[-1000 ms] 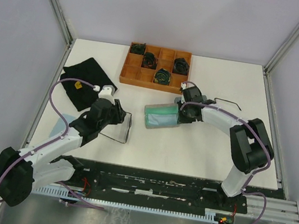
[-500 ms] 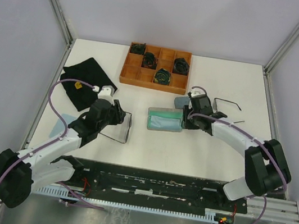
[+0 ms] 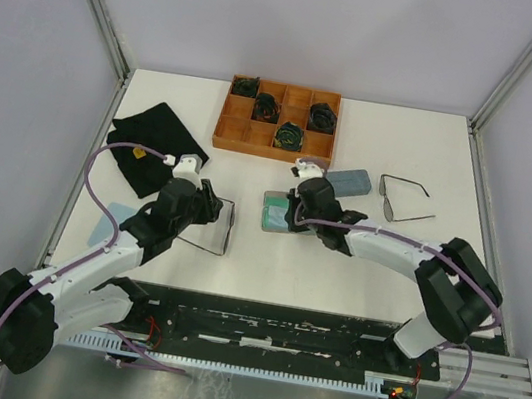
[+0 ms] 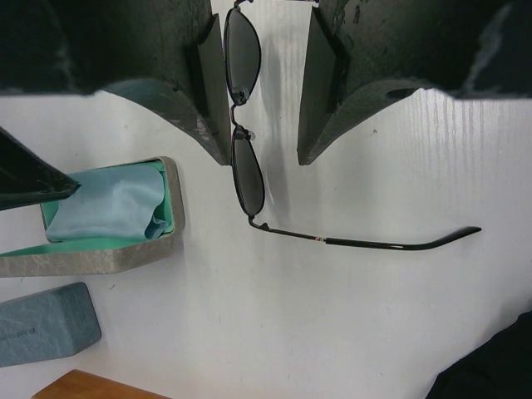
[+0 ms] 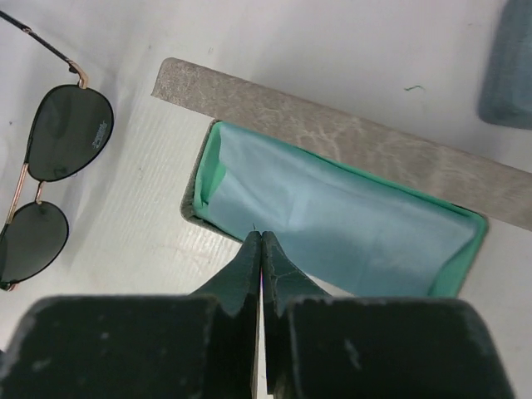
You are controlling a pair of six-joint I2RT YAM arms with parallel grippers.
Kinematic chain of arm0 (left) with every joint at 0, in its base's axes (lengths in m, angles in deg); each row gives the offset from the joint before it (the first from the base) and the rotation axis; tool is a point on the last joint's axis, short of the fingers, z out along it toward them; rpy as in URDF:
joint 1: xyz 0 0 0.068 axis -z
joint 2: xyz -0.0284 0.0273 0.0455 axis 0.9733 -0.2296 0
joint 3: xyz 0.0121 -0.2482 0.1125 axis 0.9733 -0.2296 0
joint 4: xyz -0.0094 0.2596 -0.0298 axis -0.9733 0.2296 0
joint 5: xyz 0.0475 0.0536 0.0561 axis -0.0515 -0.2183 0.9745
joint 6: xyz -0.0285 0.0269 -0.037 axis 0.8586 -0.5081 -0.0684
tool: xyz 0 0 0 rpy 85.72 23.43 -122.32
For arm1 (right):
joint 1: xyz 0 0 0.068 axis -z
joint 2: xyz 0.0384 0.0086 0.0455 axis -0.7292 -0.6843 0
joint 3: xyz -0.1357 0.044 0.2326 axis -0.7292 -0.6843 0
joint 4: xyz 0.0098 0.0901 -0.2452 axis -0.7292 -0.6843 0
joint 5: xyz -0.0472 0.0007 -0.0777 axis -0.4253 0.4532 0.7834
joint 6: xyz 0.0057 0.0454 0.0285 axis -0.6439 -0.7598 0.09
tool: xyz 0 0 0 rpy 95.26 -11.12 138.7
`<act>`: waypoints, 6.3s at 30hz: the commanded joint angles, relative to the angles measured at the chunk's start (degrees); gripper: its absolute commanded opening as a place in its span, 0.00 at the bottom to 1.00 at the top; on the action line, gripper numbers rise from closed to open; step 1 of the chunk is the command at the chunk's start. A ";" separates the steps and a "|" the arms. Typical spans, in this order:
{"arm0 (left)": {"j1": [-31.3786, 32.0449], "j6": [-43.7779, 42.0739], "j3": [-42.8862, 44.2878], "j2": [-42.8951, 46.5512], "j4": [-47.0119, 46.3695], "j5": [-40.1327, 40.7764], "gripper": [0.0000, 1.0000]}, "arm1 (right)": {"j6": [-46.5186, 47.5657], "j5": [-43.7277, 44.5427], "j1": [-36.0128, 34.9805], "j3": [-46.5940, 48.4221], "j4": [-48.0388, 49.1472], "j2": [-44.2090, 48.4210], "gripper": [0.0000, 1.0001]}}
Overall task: Organize the sunglasses
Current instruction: Adjust the glasses cleaning cloth in the sunglasses case, then pick up the sunglasses from the center of the board.
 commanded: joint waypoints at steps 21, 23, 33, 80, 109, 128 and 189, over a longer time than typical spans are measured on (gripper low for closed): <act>-0.29 1.65 -0.13 0.73 -1.39 0.17 0.44 | -1.30 6.60 -3.66 7.60 12.34 -16.01 0.00; -0.23 1.60 -0.19 0.93 -1.22 0.22 0.45 | -1.68 6.38 -3.66 7.45 12.09 -16.60 0.00; -0.28 1.91 -0.94 2.11 -0.69 0.51 0.44 | -1.61 5.36 -3.67 6.68 9.02 -16.81 0.05; -0.26 14.40 1.86 23.84 25.94 13.12 0.48 | 23.03 -20.28 -5.41 54.95 -29.66 -31.76 0.54; -0.24 5.47 10.56 16.49 27.39 9.68 0.49 | -18.26 17.56 -19.33 45.95 -35.52 -22.33 0.57; -0.19 4.72 10.33 24.13 30.29 12.13 0.49 | -25.40 25.20 -21.81 46.54 -40.11 -25.63 0.50; 1.27 5.42 8.92 29.14 29.23 10.68 0.49 | -28.24 22.78 -22.12 52.39 -40.65 -33.86 0.26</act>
